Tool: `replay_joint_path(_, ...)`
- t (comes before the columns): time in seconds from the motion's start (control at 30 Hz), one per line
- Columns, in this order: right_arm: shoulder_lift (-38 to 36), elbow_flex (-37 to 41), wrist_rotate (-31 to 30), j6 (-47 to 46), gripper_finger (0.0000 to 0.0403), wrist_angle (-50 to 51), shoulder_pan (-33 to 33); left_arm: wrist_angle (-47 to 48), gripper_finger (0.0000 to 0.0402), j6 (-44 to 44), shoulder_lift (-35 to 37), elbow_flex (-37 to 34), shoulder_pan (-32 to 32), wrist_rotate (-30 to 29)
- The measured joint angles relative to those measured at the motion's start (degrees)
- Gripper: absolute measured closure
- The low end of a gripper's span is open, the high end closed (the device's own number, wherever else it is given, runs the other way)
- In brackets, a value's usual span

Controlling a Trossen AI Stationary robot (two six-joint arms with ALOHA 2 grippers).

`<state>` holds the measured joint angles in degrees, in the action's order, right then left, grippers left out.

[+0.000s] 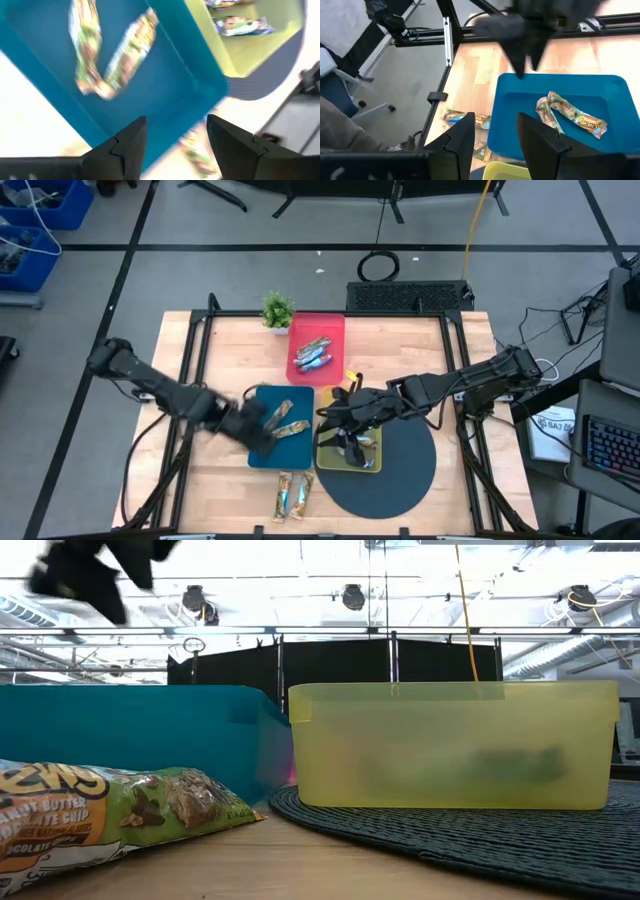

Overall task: Pick and place Granola Bars by type
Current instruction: Put the yellow granola bar into the blue bin

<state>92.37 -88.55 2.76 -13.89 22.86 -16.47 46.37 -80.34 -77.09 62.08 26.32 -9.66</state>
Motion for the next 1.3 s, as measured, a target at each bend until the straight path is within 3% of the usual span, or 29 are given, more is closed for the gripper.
replay_joint_path(0.1, -0.6, 0.0, -1.8, 0.5, 0.0264, 0.6, -0.2, -1.9, 0.0191, -12.1, -1.2, 1.2, 6.8, -4.1)
replay_joint_path(0.23, -2.1, 0.0, -5.0, 2.8, 0.0264, 1.3, -0.1, -6.0, 0.0191, -23.2, -4.2, 1.2, 13.8, -5.0)
replay_joint_path(0.5, -4.2, 0.0, -8.7, 6.2, 0.0264, 0.7, 1.1, -17.9, 0.0190, -33.8, -13.8, 1.2, 20.7, -5.6)
replay_joint_path(1.17, -4.6, 0.0, -10.0, 7.6, 0.0264, -0.4, 0.6, -30.4, 0.0190, -39.0, -29.1, 1.2, 17.3, -5.3)
replay_joint_path(1.3, -4.7, 0.0, -7.1, 9.4, 0.0264, -1.6, 0.2, -28.4, 0.0190, -39.8, -31.3, 1.2, 16.0, -2.3)
